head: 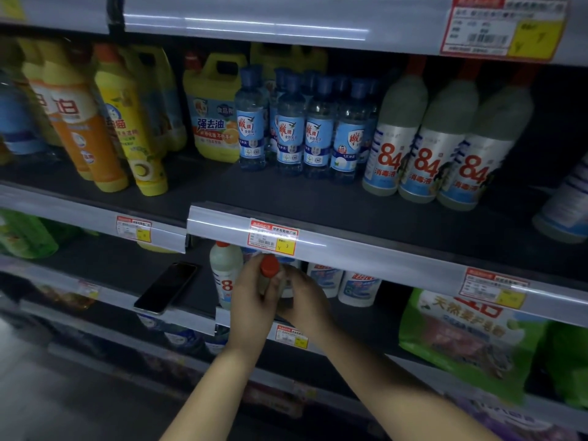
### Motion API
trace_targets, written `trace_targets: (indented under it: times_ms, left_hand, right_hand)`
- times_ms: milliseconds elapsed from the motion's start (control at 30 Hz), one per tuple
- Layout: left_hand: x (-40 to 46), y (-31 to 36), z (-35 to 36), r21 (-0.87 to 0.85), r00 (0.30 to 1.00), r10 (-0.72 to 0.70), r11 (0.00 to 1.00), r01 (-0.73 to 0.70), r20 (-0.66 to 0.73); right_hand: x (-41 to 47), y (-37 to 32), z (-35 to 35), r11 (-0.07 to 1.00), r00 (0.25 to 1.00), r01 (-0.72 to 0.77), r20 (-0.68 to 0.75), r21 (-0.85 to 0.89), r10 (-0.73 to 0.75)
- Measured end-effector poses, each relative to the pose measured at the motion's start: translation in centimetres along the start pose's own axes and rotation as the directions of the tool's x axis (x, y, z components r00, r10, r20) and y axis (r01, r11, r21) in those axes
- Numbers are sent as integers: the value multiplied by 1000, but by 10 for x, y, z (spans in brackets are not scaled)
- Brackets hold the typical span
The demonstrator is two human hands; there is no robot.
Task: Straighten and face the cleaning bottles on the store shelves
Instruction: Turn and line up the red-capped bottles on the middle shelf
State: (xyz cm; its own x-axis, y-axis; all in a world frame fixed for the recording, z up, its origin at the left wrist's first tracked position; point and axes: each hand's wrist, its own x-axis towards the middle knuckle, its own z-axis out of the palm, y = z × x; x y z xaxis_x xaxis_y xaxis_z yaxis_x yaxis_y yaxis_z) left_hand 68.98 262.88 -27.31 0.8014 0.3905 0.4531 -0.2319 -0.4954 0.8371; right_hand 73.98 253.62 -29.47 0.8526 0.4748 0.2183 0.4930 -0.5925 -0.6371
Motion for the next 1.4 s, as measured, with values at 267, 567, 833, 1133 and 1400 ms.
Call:
trace_targets:
  times_ms: [267, 567, 833, 1133, 1400]
  left_hand:
    - [-12, 32, -38, -31, 994, -32, 999, 35, 101]
    - [8, 99, -51, -208, 975, 166, 969, -133, 149]
    - [20, 139, -38, -377, 929, 313, 899, -222, 199]
    - [31, 148, 10, -291, 883, 355, 918, -268, 306]
    - [43, 140, 51, -322, 896, 261, 936, -144, 359]
  right_hand:
    - [-26, -15, -7, 996, 997, 61, -59, 71, -57]
    - [-39, -50, -66, 984, 984, 45, -178, 173, -14]
    - [-49, -71, -147, 962, 902, 162, -428, 221, -54]
    - [-37, -47, -206, 974, 792, 138, -610, 179, 0]
    - [-14, -28, -217, 961, 791, 187, -612, 203, -24]
